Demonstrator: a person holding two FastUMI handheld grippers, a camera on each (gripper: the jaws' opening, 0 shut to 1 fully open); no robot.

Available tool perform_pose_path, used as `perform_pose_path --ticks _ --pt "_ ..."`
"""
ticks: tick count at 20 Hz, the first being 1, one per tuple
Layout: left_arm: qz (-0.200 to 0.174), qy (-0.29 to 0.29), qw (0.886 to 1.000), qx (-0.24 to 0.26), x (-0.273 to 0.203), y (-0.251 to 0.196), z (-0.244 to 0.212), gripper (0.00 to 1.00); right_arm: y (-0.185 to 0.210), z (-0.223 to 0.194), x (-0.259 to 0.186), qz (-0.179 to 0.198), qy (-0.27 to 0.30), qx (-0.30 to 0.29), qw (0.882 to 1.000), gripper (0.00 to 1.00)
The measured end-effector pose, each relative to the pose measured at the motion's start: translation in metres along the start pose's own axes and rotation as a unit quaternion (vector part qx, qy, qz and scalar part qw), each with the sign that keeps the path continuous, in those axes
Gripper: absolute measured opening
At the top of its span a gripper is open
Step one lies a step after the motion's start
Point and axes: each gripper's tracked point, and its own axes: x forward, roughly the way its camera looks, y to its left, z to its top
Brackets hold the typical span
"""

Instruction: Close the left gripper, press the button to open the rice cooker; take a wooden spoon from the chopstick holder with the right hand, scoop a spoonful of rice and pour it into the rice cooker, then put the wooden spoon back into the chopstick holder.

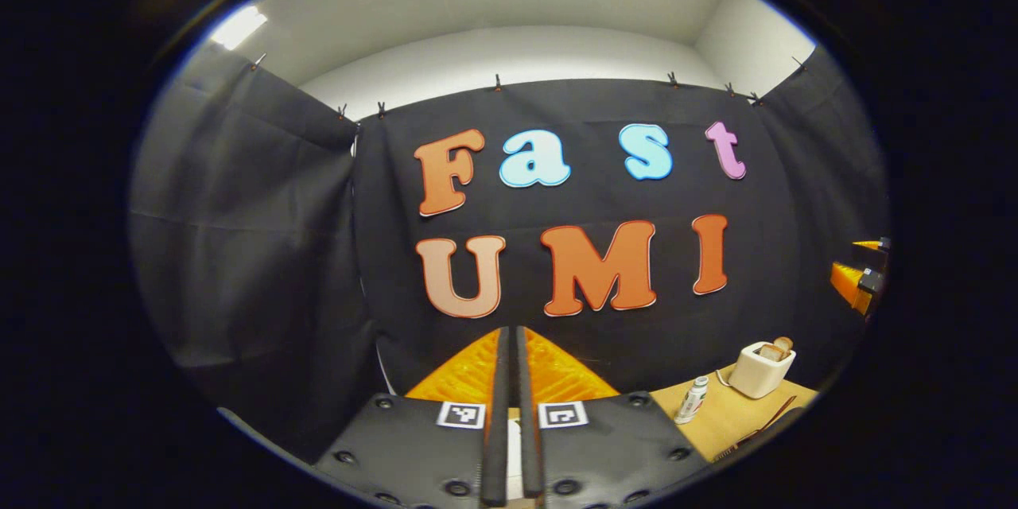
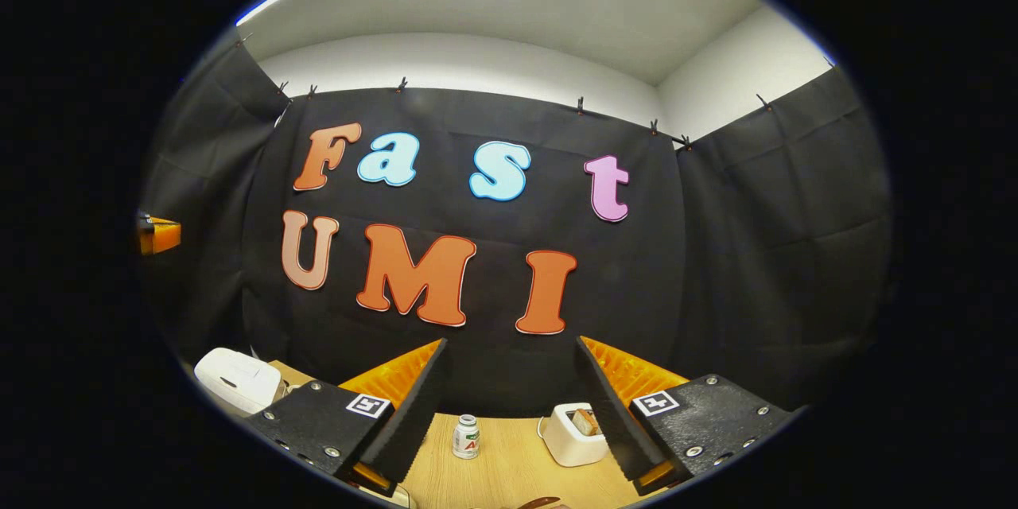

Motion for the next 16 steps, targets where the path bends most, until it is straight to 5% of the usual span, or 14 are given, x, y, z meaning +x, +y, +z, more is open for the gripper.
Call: perform_pose_path --ticks 7,16 --pt "-0.008 0.163 0.985 -0.051 0.021 0.012 -0.086 0.05 -0.015 -0.014 -0.003 -0.018 0.016 0.002 1.000 0.95" --pt "0.007 0.348 0.929 -0.129 0.049 0.045 -0.206 0.05 -0.036 -0.047 -0.028 -0.059 0.061 -0.019 0.996 0.95"
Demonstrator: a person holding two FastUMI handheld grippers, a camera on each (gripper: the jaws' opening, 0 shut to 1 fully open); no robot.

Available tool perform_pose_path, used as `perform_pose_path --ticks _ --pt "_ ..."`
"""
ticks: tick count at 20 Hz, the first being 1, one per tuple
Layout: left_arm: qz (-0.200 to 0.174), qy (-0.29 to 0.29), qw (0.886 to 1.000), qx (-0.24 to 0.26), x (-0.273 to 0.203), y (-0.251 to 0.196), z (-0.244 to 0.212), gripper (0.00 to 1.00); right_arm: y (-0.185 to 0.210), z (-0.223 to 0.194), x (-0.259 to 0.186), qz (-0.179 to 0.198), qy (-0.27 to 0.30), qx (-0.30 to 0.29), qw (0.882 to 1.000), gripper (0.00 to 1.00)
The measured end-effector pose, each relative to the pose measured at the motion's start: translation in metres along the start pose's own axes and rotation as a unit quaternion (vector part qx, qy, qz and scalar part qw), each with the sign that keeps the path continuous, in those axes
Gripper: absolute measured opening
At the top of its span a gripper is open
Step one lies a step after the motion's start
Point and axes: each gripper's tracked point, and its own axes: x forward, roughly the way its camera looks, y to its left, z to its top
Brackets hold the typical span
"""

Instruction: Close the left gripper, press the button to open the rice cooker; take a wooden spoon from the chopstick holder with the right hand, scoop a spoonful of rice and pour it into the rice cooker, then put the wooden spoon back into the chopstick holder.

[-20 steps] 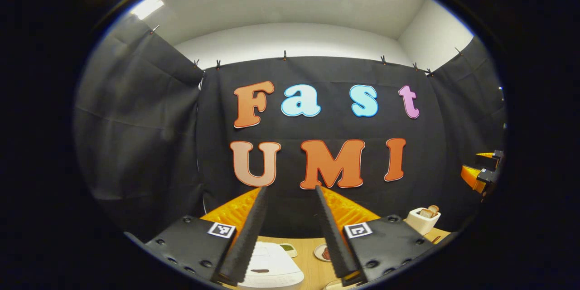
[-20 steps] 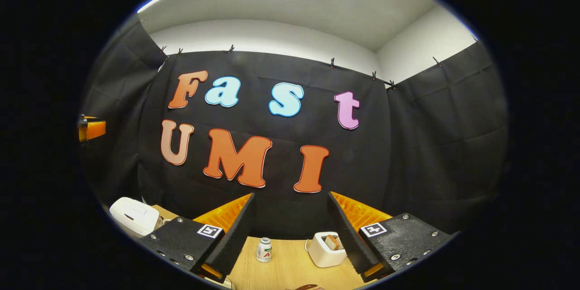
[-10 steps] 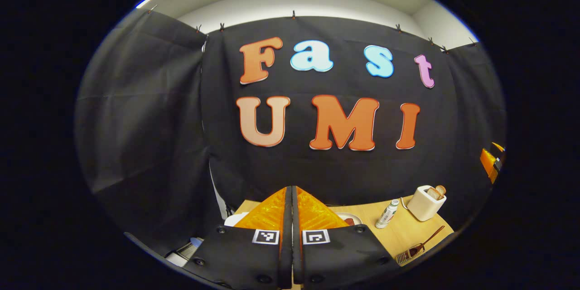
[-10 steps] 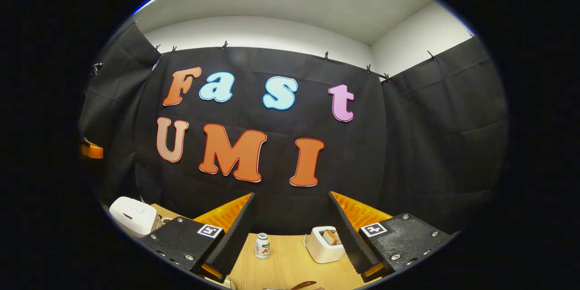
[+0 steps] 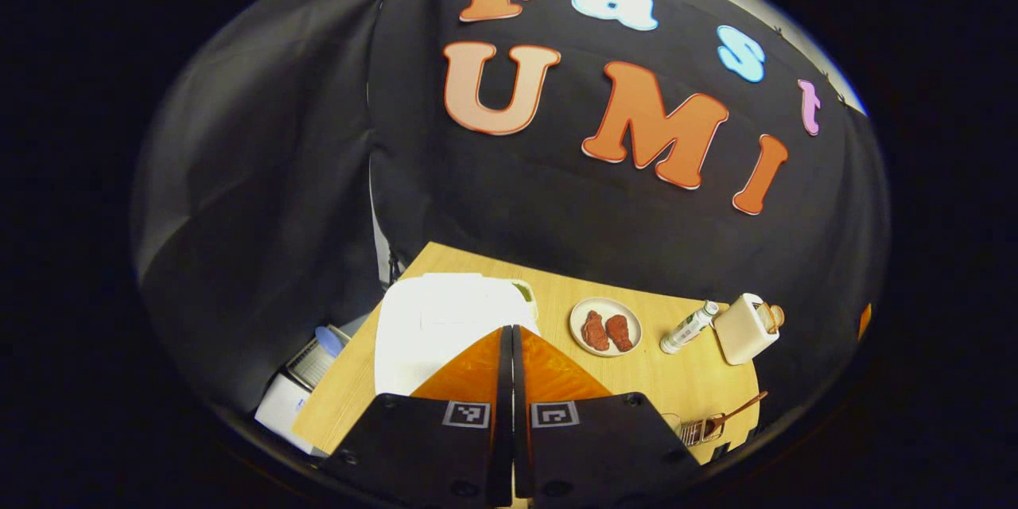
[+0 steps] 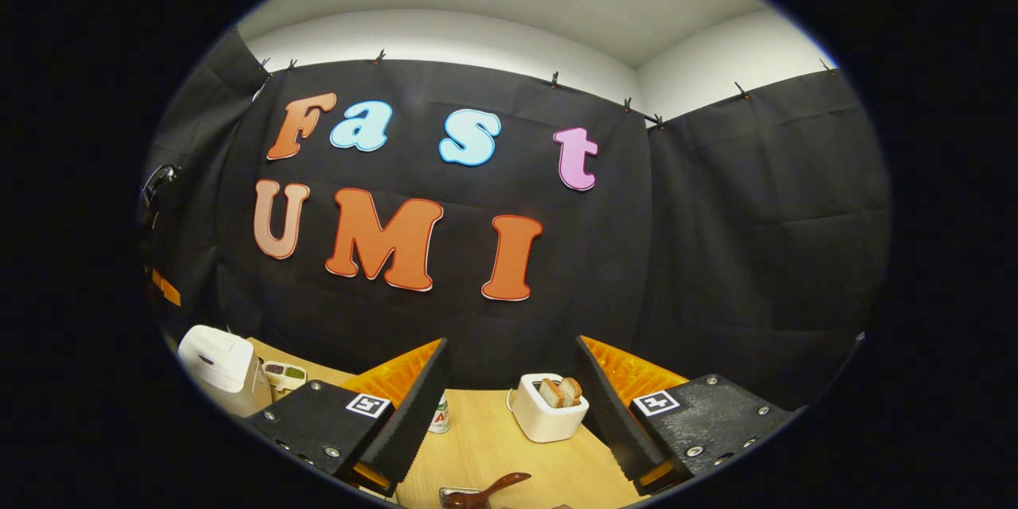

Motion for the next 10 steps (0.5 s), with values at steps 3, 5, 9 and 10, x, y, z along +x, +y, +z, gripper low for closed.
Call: perform_pose_path --ticks 3,5,9,10 --pt "-0.003 0.065 0.997 -0.036 0.031 0.016 -0.026 0.04 -0.005 -0.013 -0.007 -0.013 0.018 -0.005 1.000 0.95" --pt "0.001 0.102 0.994 -0.048 0.051 0.025 -0.042 0.06 -0.009 -0.019 -0.011 -0.024 0.028 -0.004 0.999 0.95" --pt "-0.007 0.156 0.984 -0.081 0.080 0.032 -0.072 0.05 -0.014 -0.032 -0.018 -0.039 0.045 -0.006 0.998 0.95" --pt "-0.008 0.169 0.982 -0.089 0.086 0.034 -0.081 0.05 -0.016 -0.035 -0.020 -0.042 0.048 -0.008 0.998 0.95"
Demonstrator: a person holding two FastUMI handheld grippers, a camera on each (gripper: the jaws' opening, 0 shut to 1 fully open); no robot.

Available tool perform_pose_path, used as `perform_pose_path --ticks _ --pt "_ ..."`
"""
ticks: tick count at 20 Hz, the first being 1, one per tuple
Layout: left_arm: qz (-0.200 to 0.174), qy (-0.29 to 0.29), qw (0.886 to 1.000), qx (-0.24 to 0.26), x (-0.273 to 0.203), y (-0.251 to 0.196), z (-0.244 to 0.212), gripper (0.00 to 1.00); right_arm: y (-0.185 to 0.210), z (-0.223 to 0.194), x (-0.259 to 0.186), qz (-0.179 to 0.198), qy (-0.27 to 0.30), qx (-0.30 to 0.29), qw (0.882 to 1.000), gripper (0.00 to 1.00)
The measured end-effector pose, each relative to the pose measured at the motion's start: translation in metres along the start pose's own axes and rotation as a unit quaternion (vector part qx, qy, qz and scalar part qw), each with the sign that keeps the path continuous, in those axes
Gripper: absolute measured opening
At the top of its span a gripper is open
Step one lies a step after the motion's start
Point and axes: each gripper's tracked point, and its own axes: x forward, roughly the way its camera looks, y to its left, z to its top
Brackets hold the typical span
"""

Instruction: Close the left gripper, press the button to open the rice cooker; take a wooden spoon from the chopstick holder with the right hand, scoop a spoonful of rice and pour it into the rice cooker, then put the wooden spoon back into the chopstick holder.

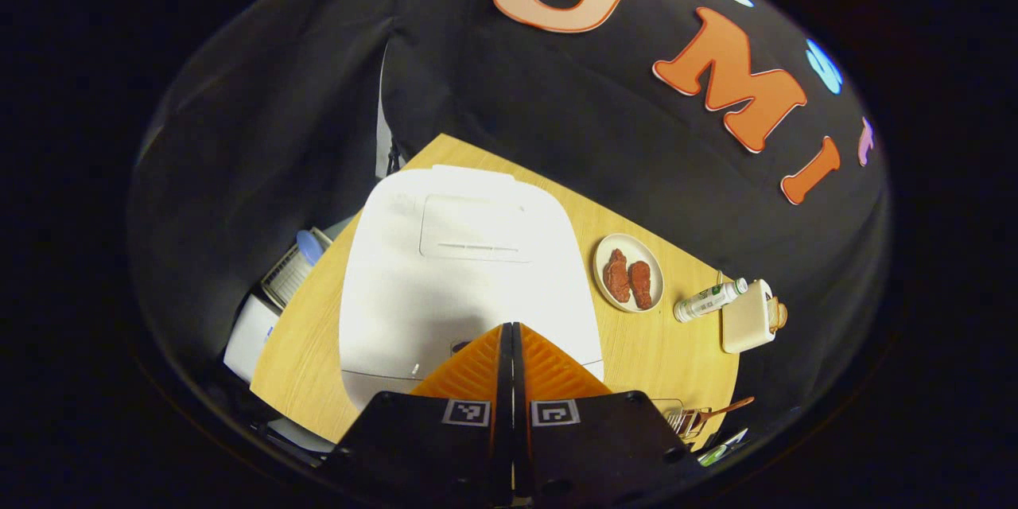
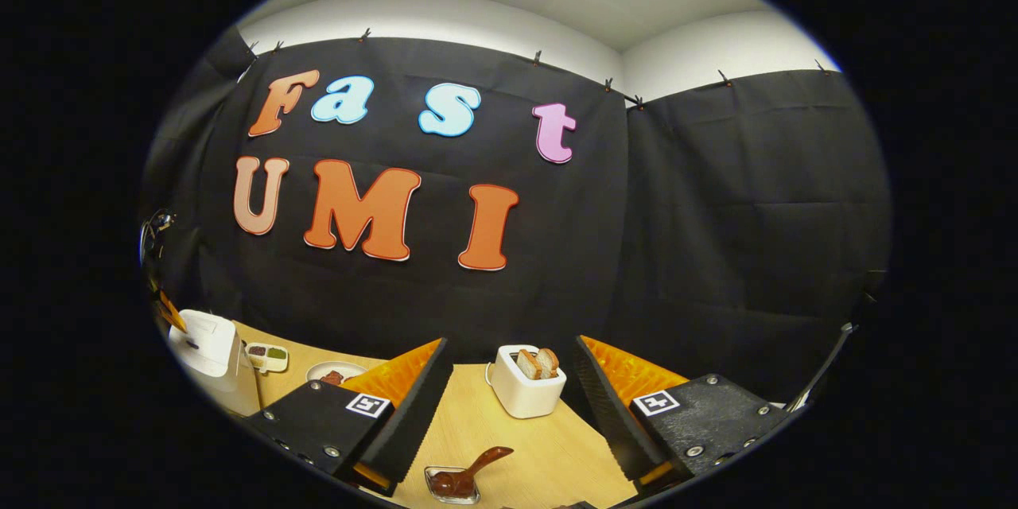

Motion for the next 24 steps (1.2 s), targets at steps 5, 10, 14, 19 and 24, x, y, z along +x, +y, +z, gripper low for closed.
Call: perform_pose_path --ticks 5,10,14,19,24 --pt "-0.004 0.032 0.999 -0.020 0.027 0.011 -0.019 0.05 -0.003 -0.018 0.001 -0.006 0.020 -0.004 1.000 0.95" --pt "-0.009 -0.033 0.999 -0.003 0.001 0.005 0.000 0.05 0.008 -0.051 0.015 0.017 0.063 0.013 0.998 0.95" --pt "-0.007 -0.156 0.987 0.041 -0.046 -0.006 0.051 0.05 0.017 -0.096 0.028 0.037 0.115 0.027 0.992 0.95" --pt "0.021 -0.242 0.965 0.101 -0.089 -0.026 0.068 0.05 0.025 -0.166 0.036 0.063 0.200 0.045 0.977 0.96" --pt "0.018 -0.256 0.960 0.107 -0.108 -0.028 0.038 0.05 0.020 -0.210 0.045 0.081 0.253 0.061 0.962 0.96"
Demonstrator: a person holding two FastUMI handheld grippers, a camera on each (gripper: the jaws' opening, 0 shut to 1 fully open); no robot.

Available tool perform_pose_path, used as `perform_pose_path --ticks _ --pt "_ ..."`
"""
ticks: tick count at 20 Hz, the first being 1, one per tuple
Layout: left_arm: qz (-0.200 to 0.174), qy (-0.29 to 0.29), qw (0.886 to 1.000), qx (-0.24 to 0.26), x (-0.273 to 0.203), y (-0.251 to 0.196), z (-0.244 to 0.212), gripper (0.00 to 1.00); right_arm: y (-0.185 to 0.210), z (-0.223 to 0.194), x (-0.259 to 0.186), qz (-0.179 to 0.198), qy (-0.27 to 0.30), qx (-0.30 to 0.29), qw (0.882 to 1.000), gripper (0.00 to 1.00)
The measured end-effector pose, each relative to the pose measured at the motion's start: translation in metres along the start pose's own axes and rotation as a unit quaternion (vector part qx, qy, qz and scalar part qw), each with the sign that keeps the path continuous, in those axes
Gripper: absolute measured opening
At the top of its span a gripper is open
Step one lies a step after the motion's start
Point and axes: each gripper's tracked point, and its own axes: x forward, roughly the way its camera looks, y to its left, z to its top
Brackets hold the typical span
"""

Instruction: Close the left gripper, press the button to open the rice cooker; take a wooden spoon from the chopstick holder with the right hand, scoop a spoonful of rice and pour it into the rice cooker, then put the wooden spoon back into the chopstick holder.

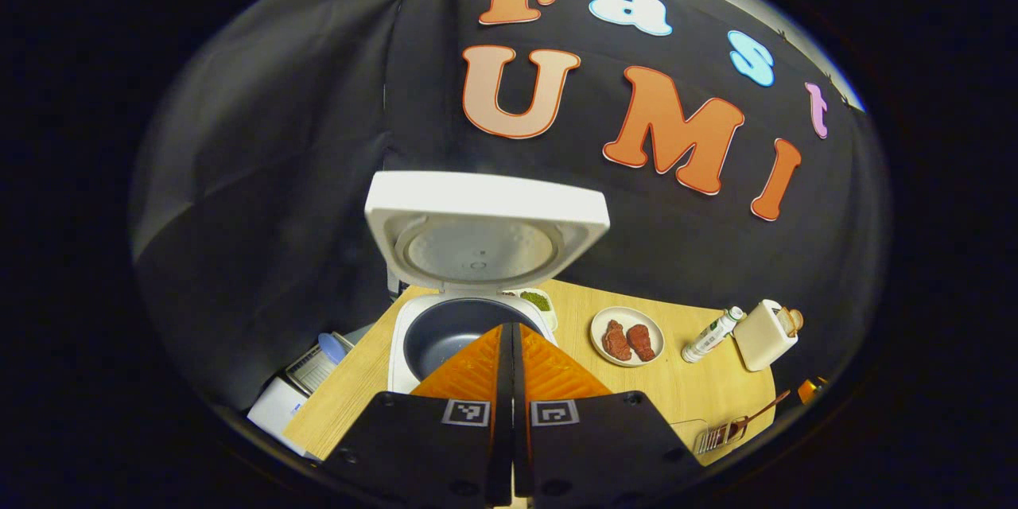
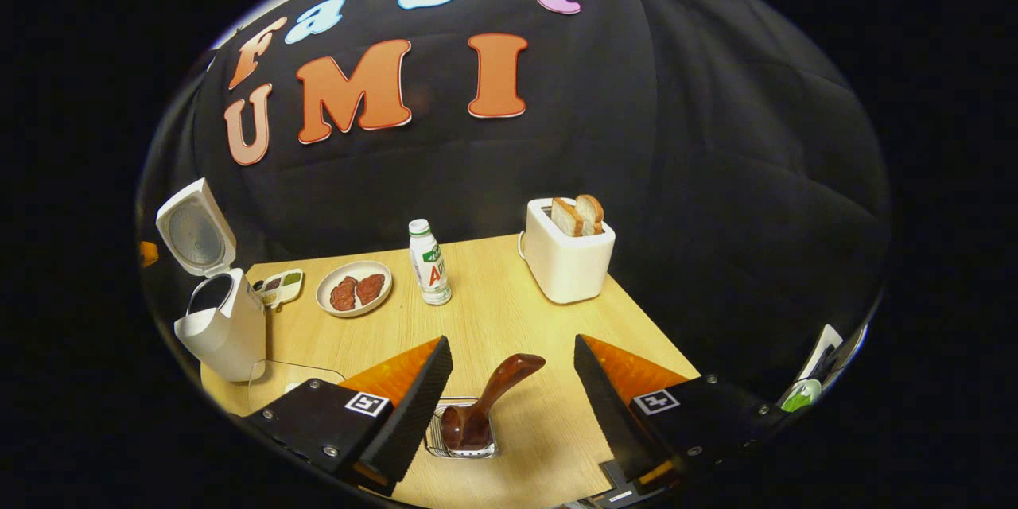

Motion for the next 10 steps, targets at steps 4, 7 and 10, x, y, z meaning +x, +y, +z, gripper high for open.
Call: perform_pose_path --ticks 4,7,10 --pt "0.015 -0.038 0.999 0.009 -0.029 -0.003 0.002 0.06 -0.004 -0.019 0.022 0.024 0.038 0.022 0.999 0.96" --pt "0.028 -0.061 0.998 0.021 -0.052 -0.006 0.002 0.05 0.004 -0.036 0.040 0.052 0.071 0.048 0.995 0.94" --pt "0.058 -0.082 0.994 0.043 -0.071 -0.004 0.002 0.06 0.011 -0.055 0.052 0.082 0.106 0.086 0.987 0.85"
